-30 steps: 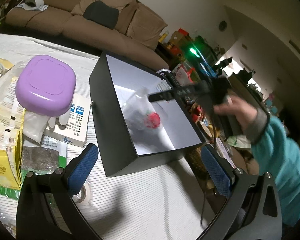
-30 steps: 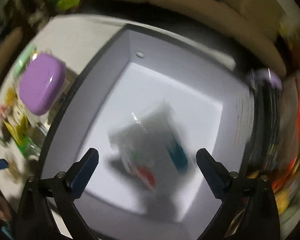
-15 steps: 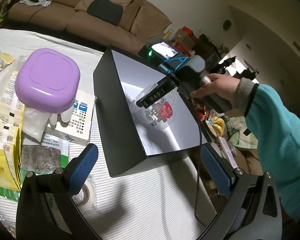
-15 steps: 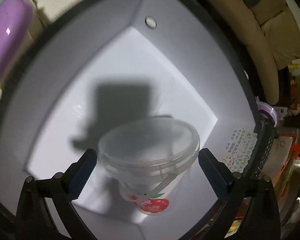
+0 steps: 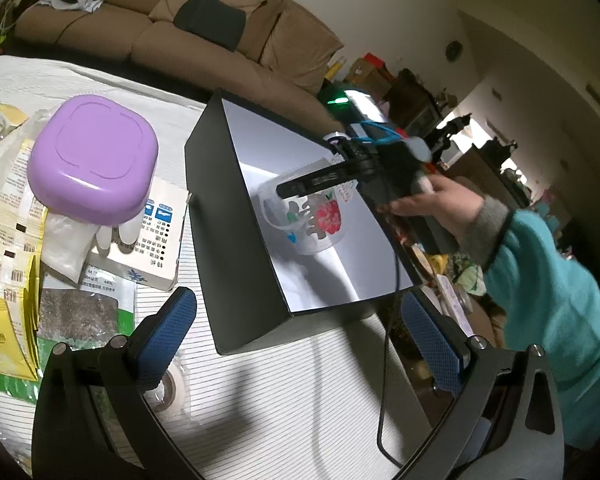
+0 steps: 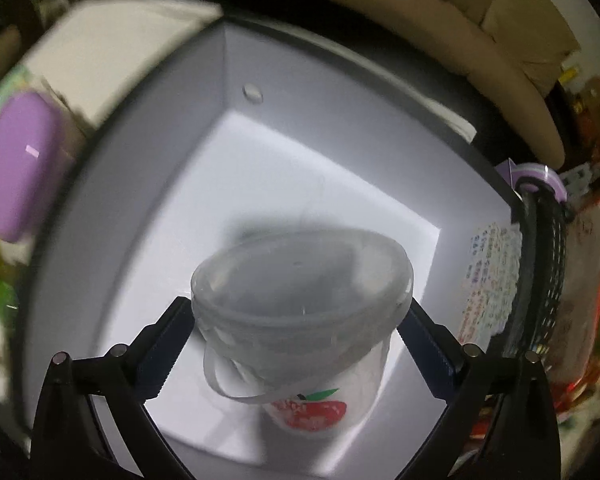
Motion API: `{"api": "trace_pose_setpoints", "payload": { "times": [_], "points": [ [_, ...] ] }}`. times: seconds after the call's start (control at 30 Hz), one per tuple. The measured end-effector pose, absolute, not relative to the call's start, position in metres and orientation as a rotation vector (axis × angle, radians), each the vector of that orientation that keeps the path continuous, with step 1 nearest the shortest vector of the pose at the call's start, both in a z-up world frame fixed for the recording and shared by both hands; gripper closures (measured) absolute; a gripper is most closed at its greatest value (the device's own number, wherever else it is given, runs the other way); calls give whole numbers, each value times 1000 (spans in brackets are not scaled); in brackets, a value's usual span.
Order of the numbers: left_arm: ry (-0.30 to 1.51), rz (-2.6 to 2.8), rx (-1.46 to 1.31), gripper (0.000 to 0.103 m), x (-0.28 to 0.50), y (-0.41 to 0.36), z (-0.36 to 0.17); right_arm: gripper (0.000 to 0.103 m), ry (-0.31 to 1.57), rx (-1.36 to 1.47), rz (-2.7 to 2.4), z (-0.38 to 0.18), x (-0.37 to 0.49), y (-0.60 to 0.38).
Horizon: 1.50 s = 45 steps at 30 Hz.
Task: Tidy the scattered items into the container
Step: 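Set the clear tub upright in the box and open the right gripper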
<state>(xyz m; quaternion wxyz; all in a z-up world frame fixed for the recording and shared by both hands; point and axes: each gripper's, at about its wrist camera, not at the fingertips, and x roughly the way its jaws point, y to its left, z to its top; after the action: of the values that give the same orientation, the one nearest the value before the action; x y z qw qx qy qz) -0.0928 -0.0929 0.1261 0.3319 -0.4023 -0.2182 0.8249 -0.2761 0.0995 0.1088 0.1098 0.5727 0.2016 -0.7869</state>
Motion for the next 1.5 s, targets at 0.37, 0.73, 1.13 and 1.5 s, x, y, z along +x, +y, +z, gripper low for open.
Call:
{"api": "trace_pose_setpoints", "payload": {
  "times": [0.37, 0.73, 1.13, 1.5],
  "points": [
    [-559, 2146, -1039, 0, -87, -85, 128, 17, 248, 1651, -2410, 112, -194, 170],
    [-541, 2127, -1014, 0, -83, -83, 132, 8, 346, 1647, -2386, 148, -176, 176],
    [-536, 2134, -1040, 0, -87, -82, 126, 8, 494, 1834, -2328, 116, -302, 134],
    [-543, 2121, -1054, 0, -87, -80, 122, 4, 565, 2066, -2197, 81, -283, 157]
  ]
}}
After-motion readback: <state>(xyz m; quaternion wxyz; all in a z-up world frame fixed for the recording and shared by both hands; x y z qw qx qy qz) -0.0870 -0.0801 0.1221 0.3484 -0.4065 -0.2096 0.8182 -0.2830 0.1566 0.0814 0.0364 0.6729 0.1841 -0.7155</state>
